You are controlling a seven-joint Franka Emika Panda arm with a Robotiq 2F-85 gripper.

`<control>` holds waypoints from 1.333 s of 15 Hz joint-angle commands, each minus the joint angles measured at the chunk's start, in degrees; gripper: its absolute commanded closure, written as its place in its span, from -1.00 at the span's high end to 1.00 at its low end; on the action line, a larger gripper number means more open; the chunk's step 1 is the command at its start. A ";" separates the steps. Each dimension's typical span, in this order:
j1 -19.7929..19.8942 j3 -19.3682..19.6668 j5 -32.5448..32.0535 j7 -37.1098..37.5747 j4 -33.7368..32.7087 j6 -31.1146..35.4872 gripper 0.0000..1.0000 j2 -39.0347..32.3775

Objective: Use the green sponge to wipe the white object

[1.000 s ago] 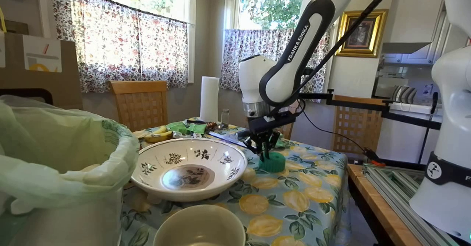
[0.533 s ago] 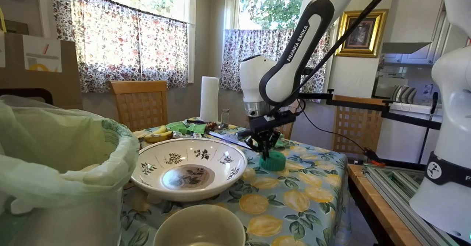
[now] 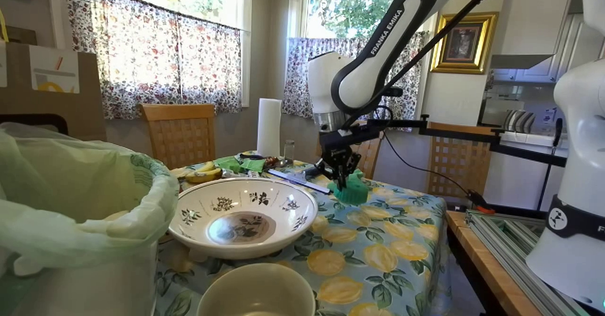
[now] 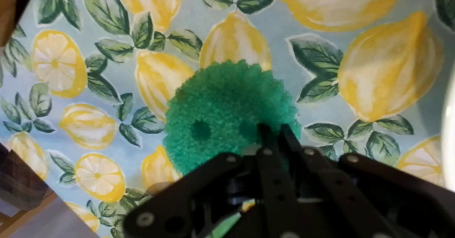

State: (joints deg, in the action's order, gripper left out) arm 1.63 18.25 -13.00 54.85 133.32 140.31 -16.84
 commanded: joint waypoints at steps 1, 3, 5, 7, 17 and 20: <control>-0.67 -1.76 -0.38 0.82 3.81 -3.80 -0.96 8.22; -0.50 -3.28 -1.08 1.04 6.12 -4.52 -0.96 12.10; -0.26 -4.94 -2.22 1.62 8.95 -4.10 -0.96 15.68; 0.05 -6.85 -3.13 2.29 12.20 -3.36 -0.96 18.94; 2.00 -14.91 -2.42 2.43 19.43 -3.35 -0.96 26.57; 2.80 -15.53 -2.41 2.45 19.28 -3.18 -0.96 26.88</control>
State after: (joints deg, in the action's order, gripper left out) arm 2.76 3.93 -15.02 56.84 151.04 136.45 8.00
